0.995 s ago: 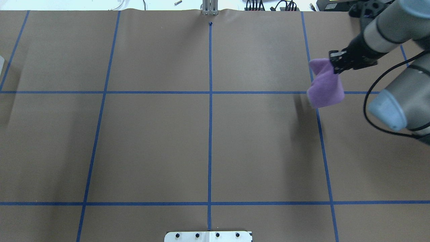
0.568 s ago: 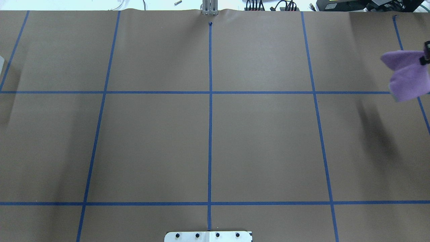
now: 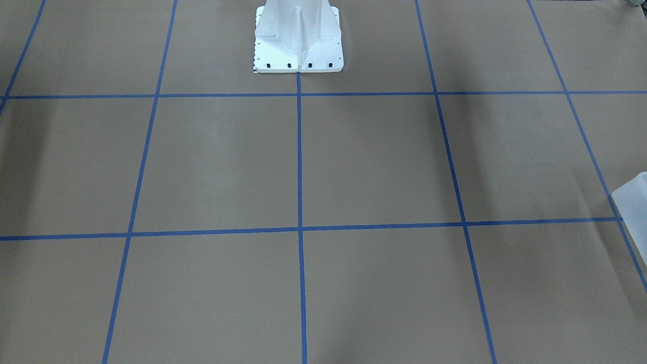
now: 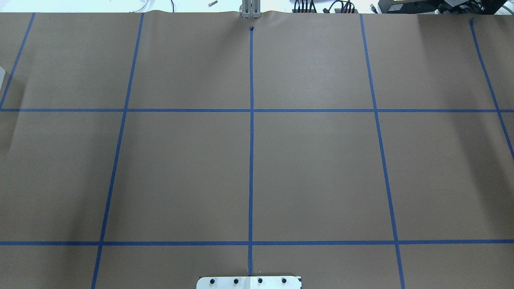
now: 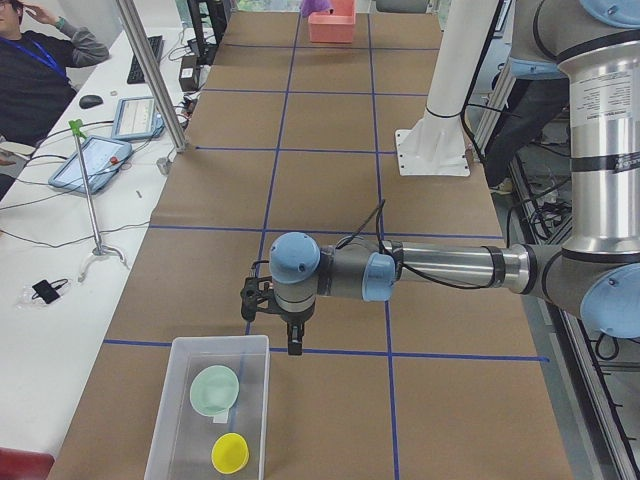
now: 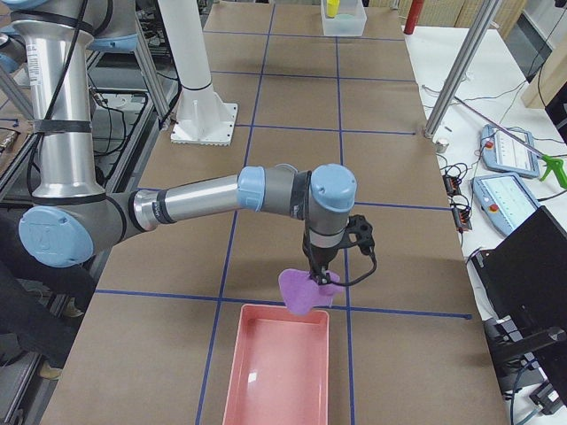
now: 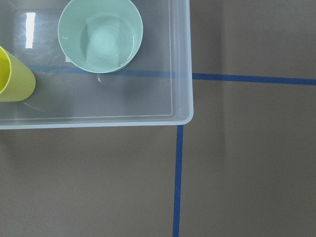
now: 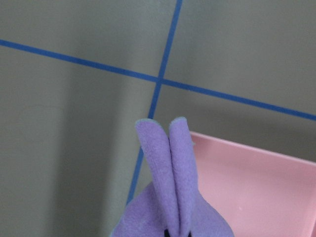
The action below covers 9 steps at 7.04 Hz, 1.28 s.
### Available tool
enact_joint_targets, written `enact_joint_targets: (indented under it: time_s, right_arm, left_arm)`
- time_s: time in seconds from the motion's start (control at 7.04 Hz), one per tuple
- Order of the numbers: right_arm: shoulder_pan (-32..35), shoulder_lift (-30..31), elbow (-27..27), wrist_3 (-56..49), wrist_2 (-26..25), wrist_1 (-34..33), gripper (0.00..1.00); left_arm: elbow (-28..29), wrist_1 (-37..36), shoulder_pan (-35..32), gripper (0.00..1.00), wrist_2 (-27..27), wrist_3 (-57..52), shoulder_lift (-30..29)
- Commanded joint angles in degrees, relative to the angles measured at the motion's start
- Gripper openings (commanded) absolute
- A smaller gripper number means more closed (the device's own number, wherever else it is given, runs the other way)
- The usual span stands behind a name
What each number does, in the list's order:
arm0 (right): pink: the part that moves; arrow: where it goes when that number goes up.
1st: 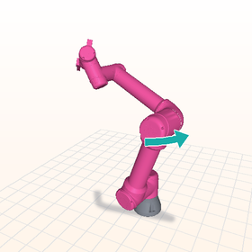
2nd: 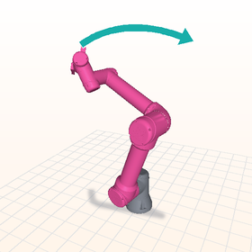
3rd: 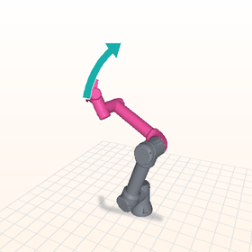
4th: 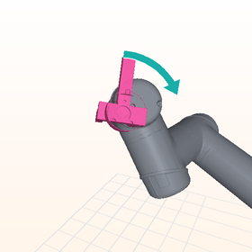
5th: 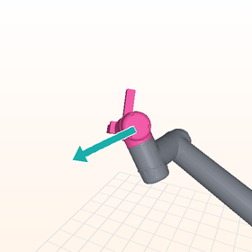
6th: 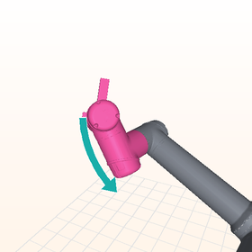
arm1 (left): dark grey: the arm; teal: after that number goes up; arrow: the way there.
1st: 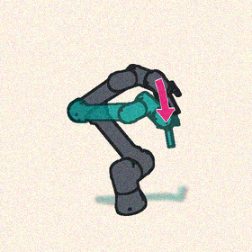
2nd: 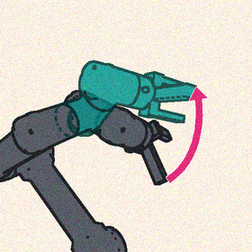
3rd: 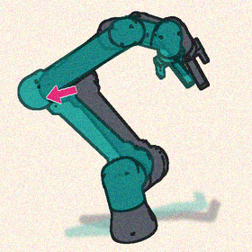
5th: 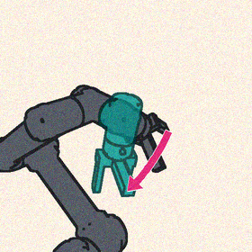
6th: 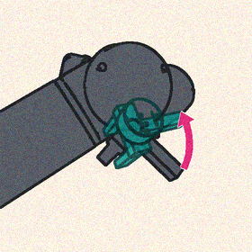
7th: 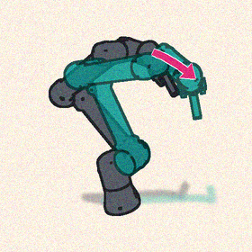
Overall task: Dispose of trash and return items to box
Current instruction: 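Lower the purple cloth into the pink bin and open the right gripper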
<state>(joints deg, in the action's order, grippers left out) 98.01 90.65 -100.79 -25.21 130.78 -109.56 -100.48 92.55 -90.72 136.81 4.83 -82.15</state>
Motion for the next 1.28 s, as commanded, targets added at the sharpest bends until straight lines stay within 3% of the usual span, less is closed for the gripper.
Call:
enact_joint_targets:
  time_s: [0.0,0.43,0.57,0.71,0.99,1.14]
  right_arm:
    - [2.98,6.09,6.03,-4.69,-0.87,7.38,0.00]
    - [2.80,5.86,17.18,10.19,-0.44,23.81,0.00]
    - [1.85,5.77,17.38,14.96,-0.09,25.69,0.36]
    - [-0.17,5.77,17.12,15.36,-0.08,28.49,0.99]
    - [-3.24,2.80,15.64,22.34,2.53,29.84,1.00]
    - [-5.78,2.17,11.80,27.96,2.73,29.32,1.00]
  left_arm:
    - [-0.94,0.00,0.36,0.99,0.04,0.00,-0.11]
    - [-1.39,-0.09,0.80,0.99,-0.05,0.00,0.15]
    - [-1.39,-0.09,0.89,0.99,-0.05,0.00,0.15]
    - [-1.39,-0.09,0.89,0.99,-0.05,0.00,0.24]
    - [-1.21,-0.61,0.98,0.99,-0.05,0.00,0.24]
    - [-1.12,-0.61,1.68,0.99,-0.14,0.00,0.24]
